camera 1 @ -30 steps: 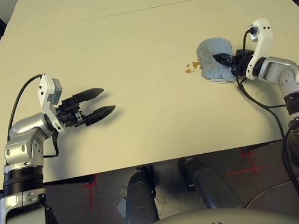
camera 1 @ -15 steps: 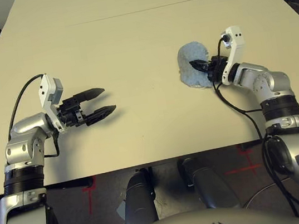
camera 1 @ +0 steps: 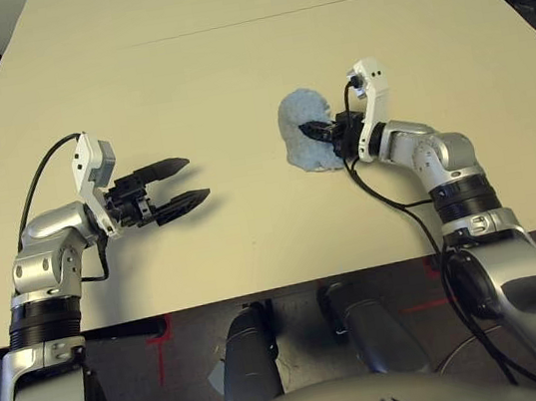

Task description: Wipe the water off the table with a rag.

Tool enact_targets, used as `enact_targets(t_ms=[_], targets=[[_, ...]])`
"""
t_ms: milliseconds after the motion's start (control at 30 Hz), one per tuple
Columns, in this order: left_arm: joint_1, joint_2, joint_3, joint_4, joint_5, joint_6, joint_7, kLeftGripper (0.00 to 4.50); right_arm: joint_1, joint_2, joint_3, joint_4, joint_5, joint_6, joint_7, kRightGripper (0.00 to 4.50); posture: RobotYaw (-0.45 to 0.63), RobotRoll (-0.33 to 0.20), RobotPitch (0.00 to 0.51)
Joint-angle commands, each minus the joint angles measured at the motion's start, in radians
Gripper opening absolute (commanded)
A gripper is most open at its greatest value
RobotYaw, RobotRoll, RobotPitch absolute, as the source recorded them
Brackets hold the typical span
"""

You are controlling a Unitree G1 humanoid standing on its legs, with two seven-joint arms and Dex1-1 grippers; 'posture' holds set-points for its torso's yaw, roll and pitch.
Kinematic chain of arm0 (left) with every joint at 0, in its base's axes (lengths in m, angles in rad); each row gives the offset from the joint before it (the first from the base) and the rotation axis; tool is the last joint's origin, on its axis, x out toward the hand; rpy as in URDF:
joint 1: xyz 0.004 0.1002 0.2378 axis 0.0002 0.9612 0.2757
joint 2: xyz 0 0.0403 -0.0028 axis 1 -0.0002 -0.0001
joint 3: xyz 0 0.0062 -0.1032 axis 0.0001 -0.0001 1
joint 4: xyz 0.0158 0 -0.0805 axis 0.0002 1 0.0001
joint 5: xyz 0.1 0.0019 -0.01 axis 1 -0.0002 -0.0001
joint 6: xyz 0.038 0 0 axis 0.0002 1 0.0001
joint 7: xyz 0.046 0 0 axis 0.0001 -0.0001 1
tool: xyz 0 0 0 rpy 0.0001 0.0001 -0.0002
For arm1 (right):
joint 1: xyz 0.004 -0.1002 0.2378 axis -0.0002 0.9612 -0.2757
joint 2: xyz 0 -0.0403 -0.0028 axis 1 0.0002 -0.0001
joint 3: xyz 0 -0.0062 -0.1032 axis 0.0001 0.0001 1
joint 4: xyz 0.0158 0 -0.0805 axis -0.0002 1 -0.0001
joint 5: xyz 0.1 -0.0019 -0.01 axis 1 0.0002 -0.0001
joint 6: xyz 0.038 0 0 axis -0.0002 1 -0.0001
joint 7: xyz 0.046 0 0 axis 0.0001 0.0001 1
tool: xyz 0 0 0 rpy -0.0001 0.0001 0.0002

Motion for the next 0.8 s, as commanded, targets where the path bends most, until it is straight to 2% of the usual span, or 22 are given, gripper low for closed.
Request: enact_targets(t_ms=[33, 267, 467, 800], targets=[[0.009, -0.004, -0.009, -0.011, 0.006, -0.003, 0.000, 4.50, 0.003, -0.003, 0.027, 0.035, -0.013, 0.014, 0.012, 0.12, -0.12, 0.000, 0.197], [0.007, -0.009, -0.011, -0.011, 0.008, -0.003, 0.002, 4.50, -0.030, -0.129, 0.002, 0.102, -0.054, -0.040, 0.026, 0.12, -0.13, 0.000, 0.196], [-0.003, -0.017, -0.017, -0.001, 0.011, -0.008, -0.001, 4.50, -0.045, -0.272, -0.022, 0.170, -0.085, -0.090, 0.041, 0.12, -0.14, 0.000, 0.195], [-0.017, -0.024, -0.023, 0.015, 0.017, -0.016, -0.004, 4.50, -0.030, -0.397, -0.042, 0.198, -0.090, -0.117, 0.062, 0.12, -0.15, 0.000, 0.192]])
